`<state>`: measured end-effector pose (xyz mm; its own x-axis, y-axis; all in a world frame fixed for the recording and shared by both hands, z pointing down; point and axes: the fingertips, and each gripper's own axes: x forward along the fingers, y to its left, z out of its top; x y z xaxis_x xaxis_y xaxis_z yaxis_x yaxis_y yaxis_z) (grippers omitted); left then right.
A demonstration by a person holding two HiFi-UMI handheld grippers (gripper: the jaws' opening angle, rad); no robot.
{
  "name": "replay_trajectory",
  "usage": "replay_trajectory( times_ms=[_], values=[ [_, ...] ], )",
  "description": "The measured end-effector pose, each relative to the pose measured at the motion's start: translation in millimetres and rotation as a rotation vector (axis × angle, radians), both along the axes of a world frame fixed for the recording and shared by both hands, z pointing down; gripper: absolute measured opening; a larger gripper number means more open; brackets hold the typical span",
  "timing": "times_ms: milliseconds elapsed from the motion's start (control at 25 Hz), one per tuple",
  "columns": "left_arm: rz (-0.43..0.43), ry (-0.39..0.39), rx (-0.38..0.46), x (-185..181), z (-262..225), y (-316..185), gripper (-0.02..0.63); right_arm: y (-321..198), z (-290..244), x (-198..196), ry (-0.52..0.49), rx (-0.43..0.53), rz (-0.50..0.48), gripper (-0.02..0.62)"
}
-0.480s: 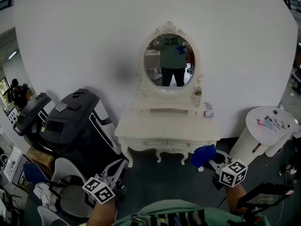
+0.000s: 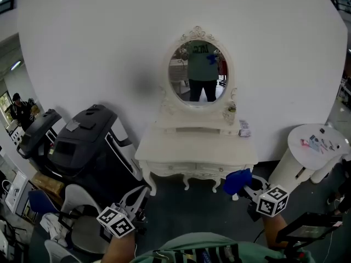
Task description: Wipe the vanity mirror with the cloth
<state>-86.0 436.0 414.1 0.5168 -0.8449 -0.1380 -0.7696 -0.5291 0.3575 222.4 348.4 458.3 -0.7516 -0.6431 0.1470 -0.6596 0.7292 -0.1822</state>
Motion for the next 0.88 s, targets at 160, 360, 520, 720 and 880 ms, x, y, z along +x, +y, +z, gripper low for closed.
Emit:
replay_trajectory(
  times_ms=[160,360,520,720,880],
  values=[
    [0.001,0.001,-0.008,1.0,2.8,-0.6,-0.003,-0.5,2.0,-0.4,-0.03,-0.019,-0.001,0.104],
    [0.012,-0.008,-0.013,17.0,1.0,-10.0,-0.003,-3.8,2.4,11.6,-0.036,-0.014,-0.014,0.104],
    [0.027,-0.014,-0.007,43.0,-2.2,-18.4,-0.003,-5.7,-0.4,33.3,-0.036,0.0,-0.019,0.104],
    [0.041,-0.016,-0.016,90.2,-6.5,-39.8,-0.003,-21.3,-4.4,74.5,-0.026,0.0,-0.032,0.104],
    [0.038,-0.01,-0.024,117.0,-1.6,-54.9,-0.003,-34.4,-0.5,97.9,-0.021,-0.002,-0.051,0.104]
  ],
)
